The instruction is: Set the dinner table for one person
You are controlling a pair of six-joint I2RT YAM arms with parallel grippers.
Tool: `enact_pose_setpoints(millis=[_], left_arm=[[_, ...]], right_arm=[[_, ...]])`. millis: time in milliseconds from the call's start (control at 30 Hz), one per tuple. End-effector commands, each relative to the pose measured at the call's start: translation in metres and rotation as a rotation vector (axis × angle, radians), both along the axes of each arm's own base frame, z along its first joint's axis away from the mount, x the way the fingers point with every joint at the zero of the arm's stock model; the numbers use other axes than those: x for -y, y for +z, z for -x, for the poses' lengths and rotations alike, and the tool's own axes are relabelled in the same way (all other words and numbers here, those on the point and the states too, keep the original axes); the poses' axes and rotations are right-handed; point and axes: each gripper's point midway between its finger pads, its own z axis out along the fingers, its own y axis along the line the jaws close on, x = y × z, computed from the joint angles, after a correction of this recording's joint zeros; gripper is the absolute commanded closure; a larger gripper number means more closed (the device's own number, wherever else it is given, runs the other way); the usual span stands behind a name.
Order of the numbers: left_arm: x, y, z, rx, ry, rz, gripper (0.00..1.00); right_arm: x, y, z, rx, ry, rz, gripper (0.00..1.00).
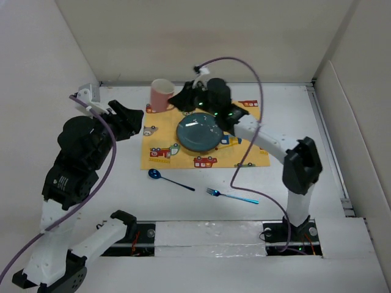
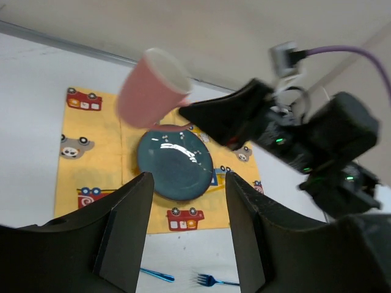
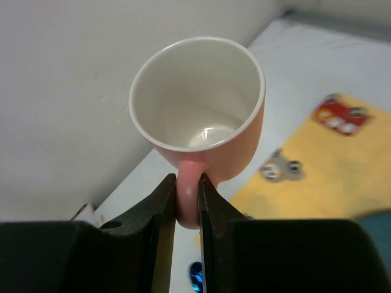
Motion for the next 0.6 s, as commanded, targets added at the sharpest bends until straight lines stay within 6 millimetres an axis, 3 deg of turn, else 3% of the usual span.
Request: enact_pose_setpoints(millis=[0,33,133,167,233,367,567], left_arm=[[0.031,0.001,-0.025,0.023,-0.094,0.042,0.53],[0.037,-0.002,-0.029,0.019,-0.112,0.048,0.53],[0.056,-0.012,-0.041,0.013,-0.177,0.066,0.54],[0.059,-0.014,-0.045,0.019,-0.19,0.071,0.54],[0.065,-0.023,-0.053,0.0,-0.202,0.064,0.54],[0.076,-0.035,-0.067,-0.02,-0.229,0.048,0.54],[0.087,-0.048,-0.085,-0.038,-0.25,0.022,0.54]], right_arm=[[0.095,0.072,-0.04,0.161,-0.233,-0.096,1.0],[0.129,0.053,-0.058,0.138,-0.304,-0.058,1.0],[0.204,0.062,-0.081,0.181,-0.491,-0.001,1.0],[0.225,0.049,-0.089,0.165,-0.553,0.034,1.0],[0.268,0.046,-0.102,0.165,-0.645,0.049,1.0],[0.317,0.021,-0.123,0.135,-0.759,0.081,1.0],[0.355,-0.017,-0.155,0.084,-0.849,0.134,1.0]])
